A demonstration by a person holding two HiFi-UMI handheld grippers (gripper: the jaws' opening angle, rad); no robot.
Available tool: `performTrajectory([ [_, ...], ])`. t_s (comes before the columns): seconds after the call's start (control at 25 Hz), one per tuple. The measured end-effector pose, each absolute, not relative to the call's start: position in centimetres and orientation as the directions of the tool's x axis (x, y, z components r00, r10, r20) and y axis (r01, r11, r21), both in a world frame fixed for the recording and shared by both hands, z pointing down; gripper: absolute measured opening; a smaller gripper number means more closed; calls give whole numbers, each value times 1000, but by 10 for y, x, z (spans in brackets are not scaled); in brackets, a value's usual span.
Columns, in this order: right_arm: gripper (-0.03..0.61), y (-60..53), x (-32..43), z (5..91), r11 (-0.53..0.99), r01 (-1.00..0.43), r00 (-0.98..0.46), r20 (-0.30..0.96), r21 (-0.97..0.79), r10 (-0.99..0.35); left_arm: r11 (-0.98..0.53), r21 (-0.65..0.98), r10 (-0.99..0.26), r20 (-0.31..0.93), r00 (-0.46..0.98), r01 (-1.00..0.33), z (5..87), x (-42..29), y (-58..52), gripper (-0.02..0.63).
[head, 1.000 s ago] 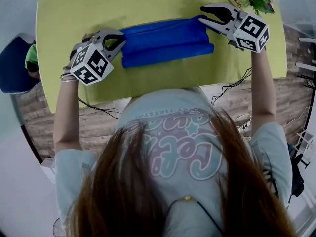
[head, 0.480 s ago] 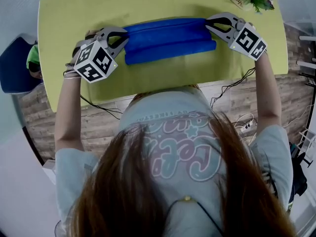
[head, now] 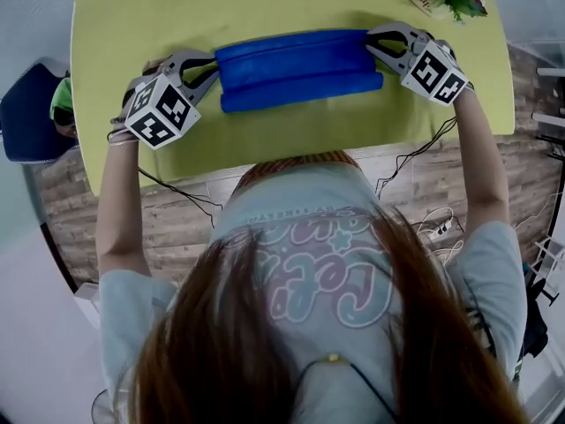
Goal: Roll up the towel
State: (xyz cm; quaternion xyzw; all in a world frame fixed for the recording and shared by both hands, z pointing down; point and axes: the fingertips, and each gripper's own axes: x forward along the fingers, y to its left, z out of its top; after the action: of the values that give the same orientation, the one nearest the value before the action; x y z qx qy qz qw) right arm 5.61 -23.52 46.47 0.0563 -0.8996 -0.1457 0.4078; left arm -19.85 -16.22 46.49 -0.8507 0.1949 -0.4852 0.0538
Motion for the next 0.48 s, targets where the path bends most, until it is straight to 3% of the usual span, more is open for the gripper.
performTrajectory([
  [0.2, 146, -223, 65, 453, 978, -82, -737, 648, 194, -190, -855, -243, -460, 763, 453, -459, 448, -215, -169, 28],
  [0.36, 147, -221, 67, 435, 984, -130, -802, 571, 123, -177, -803, -257, -545, 683, 487, -537, 418, -198, -183, 28],
  [0.48, 147, -235, 67, 415, 975, -215, -851, 478, 60, -217, -828, -241, -511, 694, 507, -506, 418, -174, -194, 29],
])
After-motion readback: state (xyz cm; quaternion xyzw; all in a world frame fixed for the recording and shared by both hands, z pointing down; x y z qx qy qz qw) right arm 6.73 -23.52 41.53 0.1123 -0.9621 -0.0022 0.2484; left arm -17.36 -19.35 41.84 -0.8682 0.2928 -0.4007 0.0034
